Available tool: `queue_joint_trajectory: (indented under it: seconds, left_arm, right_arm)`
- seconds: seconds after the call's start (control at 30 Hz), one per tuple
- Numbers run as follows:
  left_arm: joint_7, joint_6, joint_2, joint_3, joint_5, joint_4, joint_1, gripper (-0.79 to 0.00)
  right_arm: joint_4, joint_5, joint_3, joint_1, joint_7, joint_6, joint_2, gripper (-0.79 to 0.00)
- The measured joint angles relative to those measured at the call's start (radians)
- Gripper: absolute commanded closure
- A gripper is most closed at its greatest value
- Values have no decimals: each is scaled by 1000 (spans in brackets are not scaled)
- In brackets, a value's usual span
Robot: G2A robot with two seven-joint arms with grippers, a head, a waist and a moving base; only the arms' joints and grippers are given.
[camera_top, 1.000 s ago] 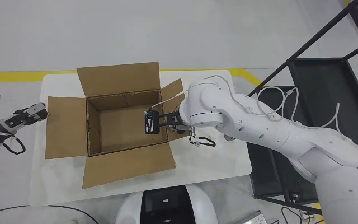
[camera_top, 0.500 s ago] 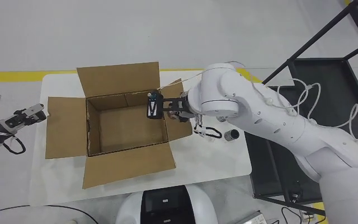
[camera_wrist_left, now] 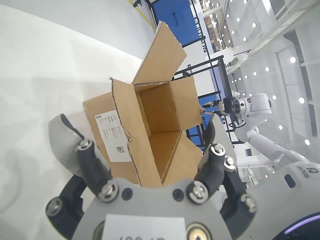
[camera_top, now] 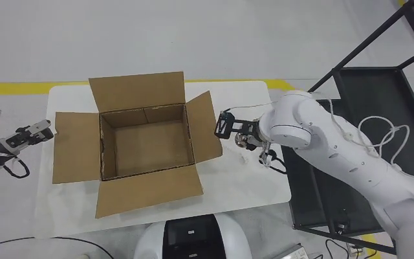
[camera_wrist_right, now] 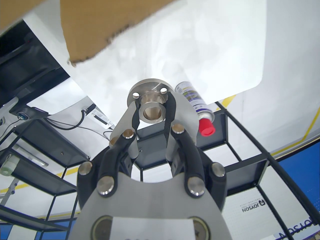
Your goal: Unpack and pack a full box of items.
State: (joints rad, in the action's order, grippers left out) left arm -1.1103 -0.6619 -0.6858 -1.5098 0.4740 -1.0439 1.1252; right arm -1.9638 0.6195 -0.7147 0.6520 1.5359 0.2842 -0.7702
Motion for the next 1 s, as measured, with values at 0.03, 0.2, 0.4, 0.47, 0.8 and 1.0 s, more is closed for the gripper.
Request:
queue_joint_trajectory:
  seconds: [0.03, 0.2, 0.4, 0.47, 0.8, 1.0]
  left_arm:
    - [0, 0, 0, 0, 0, 0, 0, -785]
    - [0, 0, 0, 0, 0, 0, 0, -785]
    - [0, 0, 0, 0, 0, 0, 0, -785]
    - [0, 0, 0, 0, 0, 0, 0, -785]
    - [0, 0, 0, 0, 0, 0, 0, -785]
    - [0, 0, 0, 0, 0, 0, 0, -785]
  right_arm:
    - [-8, 9, 0, 25, 0, -1, 10, 0]
    - [-65, 85, 15, 192, -63, 28, 44, 0]
    - [-93, 157, -12, 340, -146, 8, 78, 0]
    - [-91, 168, -24, 373, -182, 0, 86, 0]
    - [-90, 169, -28, 379, -191, -4, 87, 0]
    - [-84, 174, -30, 380, -198, -4, 87, 0]
